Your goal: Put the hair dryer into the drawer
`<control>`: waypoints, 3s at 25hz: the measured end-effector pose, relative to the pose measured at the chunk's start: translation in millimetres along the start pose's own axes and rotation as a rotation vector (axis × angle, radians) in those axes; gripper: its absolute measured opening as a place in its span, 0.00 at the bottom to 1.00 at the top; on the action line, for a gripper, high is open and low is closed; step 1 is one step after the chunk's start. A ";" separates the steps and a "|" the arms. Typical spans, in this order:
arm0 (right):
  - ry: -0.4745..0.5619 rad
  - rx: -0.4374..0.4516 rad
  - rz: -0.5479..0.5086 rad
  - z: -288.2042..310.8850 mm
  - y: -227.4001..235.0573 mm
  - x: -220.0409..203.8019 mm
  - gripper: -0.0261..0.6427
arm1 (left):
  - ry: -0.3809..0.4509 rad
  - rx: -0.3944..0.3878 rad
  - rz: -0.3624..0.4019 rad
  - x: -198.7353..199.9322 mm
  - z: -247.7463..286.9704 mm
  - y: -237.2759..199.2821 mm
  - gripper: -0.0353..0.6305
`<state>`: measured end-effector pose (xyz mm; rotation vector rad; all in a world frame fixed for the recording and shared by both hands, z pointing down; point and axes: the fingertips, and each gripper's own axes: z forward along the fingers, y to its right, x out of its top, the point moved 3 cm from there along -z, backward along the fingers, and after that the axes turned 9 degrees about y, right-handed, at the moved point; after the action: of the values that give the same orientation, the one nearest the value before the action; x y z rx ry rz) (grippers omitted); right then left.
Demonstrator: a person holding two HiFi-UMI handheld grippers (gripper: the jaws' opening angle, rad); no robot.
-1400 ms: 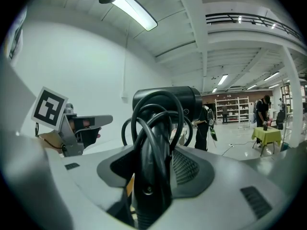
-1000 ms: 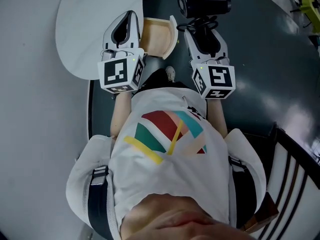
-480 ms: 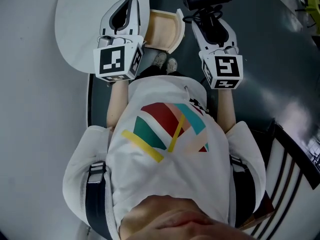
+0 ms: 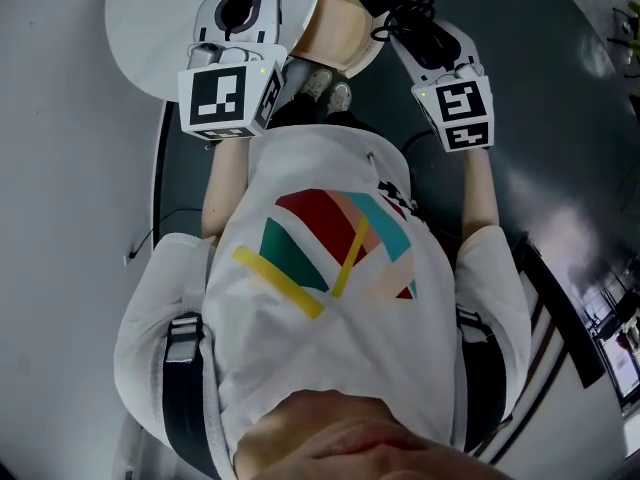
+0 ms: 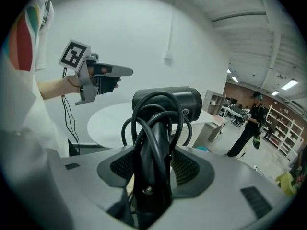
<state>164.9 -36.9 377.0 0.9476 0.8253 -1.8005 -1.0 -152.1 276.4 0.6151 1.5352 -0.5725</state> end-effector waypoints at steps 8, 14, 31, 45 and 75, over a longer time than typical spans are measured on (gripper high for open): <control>-0.143 0.148 -0.008 28.4 -34.3 -34.4 0.37 | -0.032 0.061 -0.025 -17.4 -22.2 -23.6 0.07; -0.229 0.187 -0.057 36.3 -35.1 -53.8 0.37 | -0.043 0.099 -0.032 -24.3 -32.1 -35.6 0.07; -0.460 0.305 -0.140 66.2 -28.6 -108.8 0.37 | -0.065 0.133 -0.020 -31.0 -24.2 -48.3 0.07; -0.762 0.521 -0.192 92.3 -38.3 -150.5 0.37 | -0.078 0.174 -0.003 -28.0 -18.3 -58.2 0.07; -0.789 0.607 -0.361 190.6 -74.7 -165.7 0.37 | -0.137 0.272 -0.007 -39.8 -39.3 -94.9 0.07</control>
<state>95.2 -102.2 622.5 0.3516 -0.0738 -2.5446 -93.3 -196.0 317.5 0.7619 1.3415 -0.8204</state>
